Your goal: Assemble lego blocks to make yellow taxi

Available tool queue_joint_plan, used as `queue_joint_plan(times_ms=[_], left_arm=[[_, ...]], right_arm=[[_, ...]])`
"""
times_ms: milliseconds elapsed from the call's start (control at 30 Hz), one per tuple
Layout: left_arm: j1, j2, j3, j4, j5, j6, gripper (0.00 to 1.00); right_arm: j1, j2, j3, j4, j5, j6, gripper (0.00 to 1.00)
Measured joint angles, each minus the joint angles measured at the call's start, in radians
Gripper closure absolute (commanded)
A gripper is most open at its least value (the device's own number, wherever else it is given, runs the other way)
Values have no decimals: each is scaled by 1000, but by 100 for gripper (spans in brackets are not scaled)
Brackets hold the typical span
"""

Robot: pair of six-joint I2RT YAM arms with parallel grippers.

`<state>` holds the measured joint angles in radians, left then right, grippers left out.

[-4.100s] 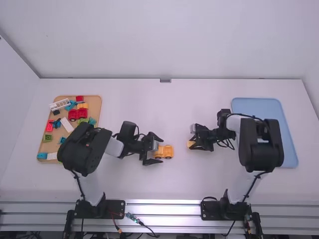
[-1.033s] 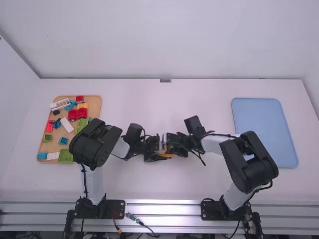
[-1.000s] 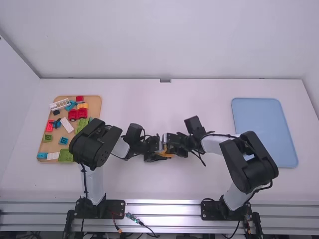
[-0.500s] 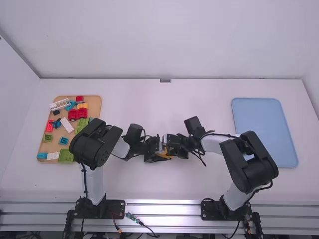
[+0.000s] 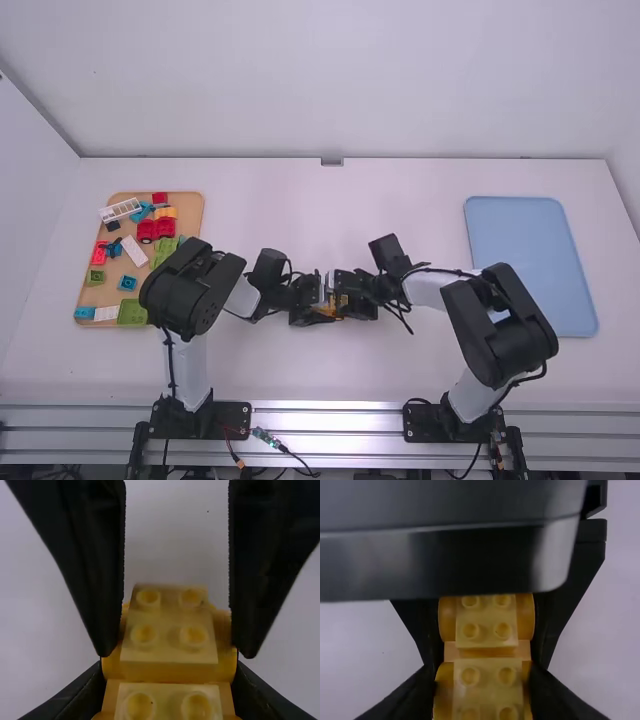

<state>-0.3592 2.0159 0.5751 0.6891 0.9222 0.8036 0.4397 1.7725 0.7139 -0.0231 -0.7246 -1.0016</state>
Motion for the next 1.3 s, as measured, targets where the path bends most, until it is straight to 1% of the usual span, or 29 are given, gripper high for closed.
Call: queue_joint_plan(times_ms=[133,200,333,500,733,800,833,900,933,967,1033,1167,1300], left_arm=[[0,0,0,0,0,0,77],[0,0,0,2,-2,0,77],[0,0,0,2,-2,0,77],[0,0,0,2,-2,0,77],[0,0,0,2,-2,0,77],[0,0,0,2,-3,0,77],[0,0,0,2,-2,0,77],[0,0,0,2,-3,0,77],[0,0,0,2,-3,0,77],[0,0,0,2,-3,0,77],[0,0,0,2,-2,0,78],[0,0,0,2,-3,0,78],[0,0,0,3,-3,0,78]], right_arm=[[0,0,4,-5,2,1,35],[0,0,7,-10,14,3,28],[-1,0,24,-35,20,6,20],[-15,0,64,-81,-11,3,18],[-57,0,78,-93,-61,-12,20],[-70,0,78,-93,-86,-19,28],[-74,0,78,-93,-93,-21,31],[-87,0,79,-111,-117,-34,49],[-96,0,79,-140,-133,-54,64],[-101,0,79,-159,-146,-71,84],[-111,0,79,-193,-165,-104,100],[-136,0,79,-223,-192,-145,100],[-152,0,77,-190,-204,-165,100]])
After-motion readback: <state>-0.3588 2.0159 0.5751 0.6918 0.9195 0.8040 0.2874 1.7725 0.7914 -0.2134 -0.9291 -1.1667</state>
